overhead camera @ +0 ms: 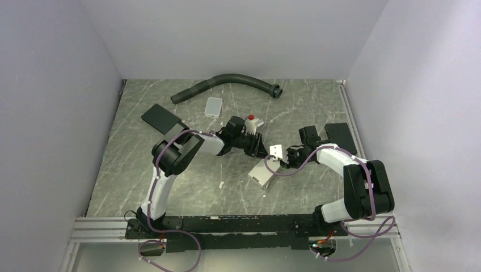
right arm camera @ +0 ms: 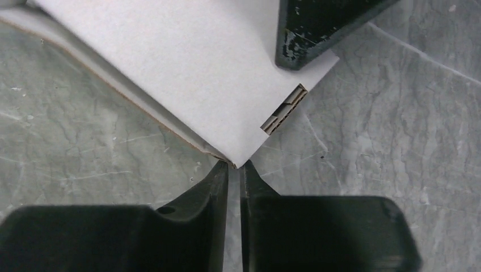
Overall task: Fold the paper box
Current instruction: Close the paper box at the center of the board.
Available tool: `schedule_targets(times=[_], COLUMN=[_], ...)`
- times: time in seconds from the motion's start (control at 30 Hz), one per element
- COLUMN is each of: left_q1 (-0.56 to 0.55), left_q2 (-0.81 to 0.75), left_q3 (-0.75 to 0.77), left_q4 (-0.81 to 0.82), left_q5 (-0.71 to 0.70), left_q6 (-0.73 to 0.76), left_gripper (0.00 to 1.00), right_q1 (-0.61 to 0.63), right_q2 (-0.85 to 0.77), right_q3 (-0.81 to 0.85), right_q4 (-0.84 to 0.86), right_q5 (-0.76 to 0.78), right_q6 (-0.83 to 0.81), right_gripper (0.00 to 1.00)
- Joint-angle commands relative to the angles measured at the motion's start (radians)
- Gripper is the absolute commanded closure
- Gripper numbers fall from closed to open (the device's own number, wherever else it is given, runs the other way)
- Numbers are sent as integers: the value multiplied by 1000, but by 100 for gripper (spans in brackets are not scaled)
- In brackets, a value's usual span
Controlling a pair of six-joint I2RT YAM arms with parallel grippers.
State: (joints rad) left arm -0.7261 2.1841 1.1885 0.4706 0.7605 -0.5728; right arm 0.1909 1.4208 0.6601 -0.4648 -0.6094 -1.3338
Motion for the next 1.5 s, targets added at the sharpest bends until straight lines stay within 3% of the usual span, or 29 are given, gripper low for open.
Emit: schedule_targets(times=[0.0, 0.03, 0.13, 0.3, 0.43, 0.67, 0.87, 1.07, 1.27, 1.4, 1.47], left_q1=[-87, -94, -115, -121, -105, -32, -6, 10, 16, 16, 16], left_q2=[107, 112, 128, 136, 116, 45, -18, -53, -60, -83, -97], left_q3=[4, 18, 54, 53, 23, -67, -55, -32, -38, -63, -73], left_q4=[-220, -230, -260, -247, -239, -147, -167, -193, -203, -206, -210], left_q5=[51, 56, 62, 61, 37, -14, -46, -54, -47, -47, -50], left_q6=[62, 68, 88, 78, 63, -7, 16, 39, 60, 86, 101], left_gripper=[54, 55, 54, 54, 53, 51, 47, 46, 46, 45, 44], right_q1=[40, 56, 112, 148, 140, 57, 32, 28, 12, -5, -3], right_q2=[15, 15, 15, 22, 25, -2, -20, -14, -7, -25, -27], right_q3=[37, 34, 14, -1, 17, 71, 112, 119, 108, 118, 101], right_q4=[49, 54, 105, 235, 170, -2, -116, -143, -117, -227, -274], right_q5=[-157, -155, -122, -48, -12, -42, -75, -60, -10, -60, -94], right_q6=[-174, -177, -149, 49, 79, 62, 22, -8, -8, -170, -275], right_gripper=[94, 100, 100, 100, 100, 71, 56, 45, 43, 35, 26])
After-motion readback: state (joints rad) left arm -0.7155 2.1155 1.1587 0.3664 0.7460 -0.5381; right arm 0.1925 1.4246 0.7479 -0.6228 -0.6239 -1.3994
